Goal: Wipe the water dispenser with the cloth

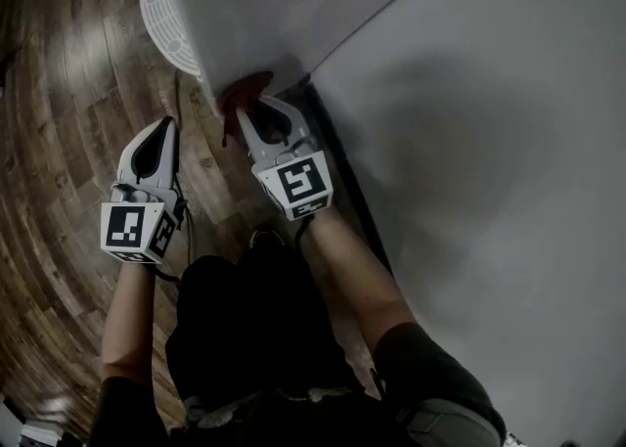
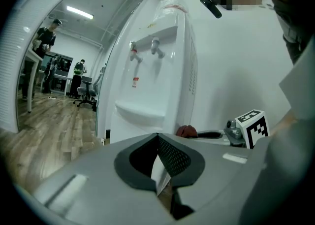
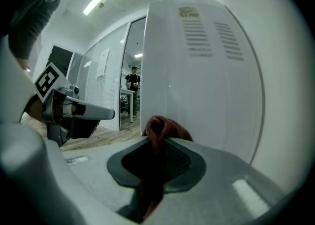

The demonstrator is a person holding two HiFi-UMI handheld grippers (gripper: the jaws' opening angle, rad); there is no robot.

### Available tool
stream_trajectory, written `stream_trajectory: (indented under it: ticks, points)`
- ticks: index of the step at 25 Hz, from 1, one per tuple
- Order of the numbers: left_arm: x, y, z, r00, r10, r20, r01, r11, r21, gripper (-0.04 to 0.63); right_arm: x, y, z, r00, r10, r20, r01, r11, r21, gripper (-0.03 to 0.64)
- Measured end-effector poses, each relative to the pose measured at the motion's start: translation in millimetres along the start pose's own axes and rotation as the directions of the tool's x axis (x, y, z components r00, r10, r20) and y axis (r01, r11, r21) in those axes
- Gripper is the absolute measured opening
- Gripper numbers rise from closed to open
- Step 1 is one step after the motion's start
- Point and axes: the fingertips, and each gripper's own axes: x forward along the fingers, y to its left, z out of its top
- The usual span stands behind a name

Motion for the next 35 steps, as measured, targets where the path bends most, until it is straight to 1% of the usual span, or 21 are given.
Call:
stream_trajectory:
  ticks: [6,8,10,12,15,17,19,21,23,25,28,31,33,35]
  points:
    - [18.5,28.7,-91.8,0.999,-0.038,-0.004,0.038,0.999,-0.002,0.018,28.6,1.1,-96.3,1.000,0.010,-0.001,-0.010,1.000,0.005,0.044]
    - [22.7,39.0,-113.5,0.999,-0.039,0.002,0.039,0.999,0.004,0.018,38.5,0.5,-126.7,1.000,0.006,-0.011,-0.006,1.000,0.007,0.044]
    - [23.5,49.2,-130.3,0.999,-0.034,-0.001,0.034,0.999,0.032,0.018,46.7,1.2,-156.4,0.999,-0.001,-0.039,0.002,1.000,0.028,0.044]
    - [20.5,59.9,-141.0,1.000,-0.020,-0.005,0.021,0.999,0.046,0.018,53.2,3.9,-183.8,0.997,-0.006,-0.082,0.010,0.999,0.050,0.046]
    - [14.9,69.9,-150.4,1.000,-0.001,-0.019,0.001,1.000,0.019,0.018,56.4,8.1,-215.6,0.989,-0.013,-0.145,0.024,0.997,0.073,0.048]
    - [14.1,66.8,-150.0,1.000,-0.020,-0.024,0.021,0.999,0.030,0.018,53.2,10.1,-223.9,0.986,-0.019,-0.163,0.034,0.995,0.090,0.048]
    - [15.9,59.6,-143.4,0.999,-0.052,-0.012,0.052,0.997,0.050,0.018,46.4,8.0,-218.8,0.988,-0.033,-0.154,0.047,0.995,0.093,0.048]
    - [19.2,53.5,-131.6,0.997,-0.073,0.012,0.072,0.996,0.056,0.018,35.0,0.6,-198.5,0.992,-0.055,-0.114,0.065,0.994,0.083,0.048]
    - [21.8,50.4,-114.4,0.997,-0.075,0.034,0.074,0.997,0.039,0.018,19.6,-9.3,-164.4,0.995,-0.079,-0.057,0.081,0.996,0.046,0.048]
    - [22.1,44.3,-88.3,0.995,-0.081,0.050,0.080,0.997,0.018,0.018,1.8,-20.4,-120.5,0.995,-0.097,0.000,0.097,0.995,-0.013,0.048]
    - [16.9,17.0,-28.5,0.989,-0.132,0.070,0.130,0.991,0.041,0.020,-29.5,-37.7,-33.5,0.987,-0.119,0.110,0.131,0.986,-0.100,0.048]
    - [11.7,-11.8,38.5,0.978,-0.191,0.088,0.183,0.979,0.091,0.018,-56.0,-49.0,73.5,0.959,-0.138,0.246,0.177,0.974,-0.143,0.048]
    - [10.2,-30.0,78.3,0.972,-0.214,0.098,0.206,0.974,0.090,0.019,-72.6,-58.8,134.7,0.939,-0.172,0.299,0.234,0.954,-0.186,0.048]
    - [4.4,-50.1,118.3,0.962,-0.238,0.134,0.227,0.970,0.090,0.019,-88.7,-63.3,190.2,0.914,-0.185,0.361,0.281,0.930,-0.237,0.048]
